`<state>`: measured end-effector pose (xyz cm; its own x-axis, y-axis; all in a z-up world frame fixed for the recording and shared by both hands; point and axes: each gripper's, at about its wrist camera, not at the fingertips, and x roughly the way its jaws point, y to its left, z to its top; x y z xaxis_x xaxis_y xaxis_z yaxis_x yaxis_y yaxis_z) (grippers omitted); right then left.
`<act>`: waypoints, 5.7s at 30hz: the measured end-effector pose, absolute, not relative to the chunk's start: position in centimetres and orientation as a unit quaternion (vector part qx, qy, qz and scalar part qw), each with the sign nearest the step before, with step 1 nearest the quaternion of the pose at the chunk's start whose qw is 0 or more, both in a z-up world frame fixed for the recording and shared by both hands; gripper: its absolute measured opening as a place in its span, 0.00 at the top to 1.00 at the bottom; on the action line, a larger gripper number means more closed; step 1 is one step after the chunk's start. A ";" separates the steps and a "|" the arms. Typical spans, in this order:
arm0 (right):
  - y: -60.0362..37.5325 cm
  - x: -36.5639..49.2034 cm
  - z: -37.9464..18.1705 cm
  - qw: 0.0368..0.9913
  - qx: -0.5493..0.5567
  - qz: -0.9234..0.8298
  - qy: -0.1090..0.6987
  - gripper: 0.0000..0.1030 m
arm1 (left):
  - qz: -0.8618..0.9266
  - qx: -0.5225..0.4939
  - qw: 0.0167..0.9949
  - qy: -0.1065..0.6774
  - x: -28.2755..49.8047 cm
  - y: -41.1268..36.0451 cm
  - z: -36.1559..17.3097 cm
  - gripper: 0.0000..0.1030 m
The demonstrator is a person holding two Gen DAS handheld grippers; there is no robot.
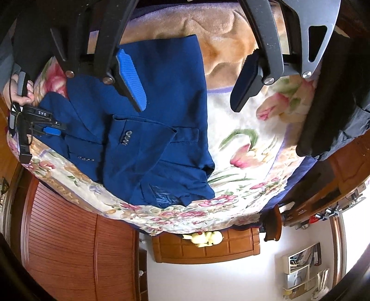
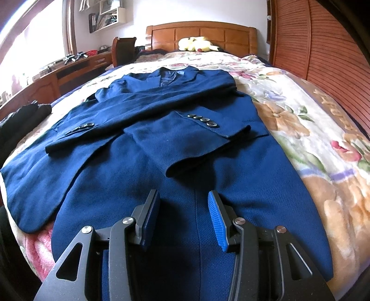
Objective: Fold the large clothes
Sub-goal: 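Move both tools to the blazer hem on either side, then grasp the blazer hem with both tools and lift it, then fold the hem over toward the collar with both tools and release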
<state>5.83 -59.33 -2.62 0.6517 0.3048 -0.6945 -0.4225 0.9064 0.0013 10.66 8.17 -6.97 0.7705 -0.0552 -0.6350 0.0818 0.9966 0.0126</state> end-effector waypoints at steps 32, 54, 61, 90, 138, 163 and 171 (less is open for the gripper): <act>-69.7 4.9 1.4 0.899 -0.058 0.204 0.384 0.55 | 0.030 0.000 0.929 0.369 11.5 8.6 -11.5 0.26; -70.1 5.5 0.0 0.875 -0.014 0.240 0.420 0.60 | 0.002 -0.032 0.912 0.408 10.9 10.9 -14.2 0.51; -69.6 5.4 0.3 0.871 -0.003 0.232 0.433 0.73 | -0.038 -0.042 0.913 0.403 10.8 10.0 -14.3 0.83; -70.9 -8.3 24.3 0.944 -0.018 0.281 0.172 0.98 | -0.110 0.009 0.977 0.182 3.5 5.5 9.4 0.97; -65.6 8.0 21.2 0.929 -0.097 0.231 0.273 0.98 | -0.067 0.019 0.957 0.281 28.0 6.6 6.0 0.97; -59.4 6.6 11.9 0.884 -0.140 0.276 0.351 0.57 | -0.106 -0.021 0.927 0.359 24.5 7.1 -4.9 0.33; -58.3 6.3 11.2 0.868 -0.157 0.297 0.366 0.54 | -0.083 -0.025 0.920 0.382 21.3 7.6 -7.6 0.32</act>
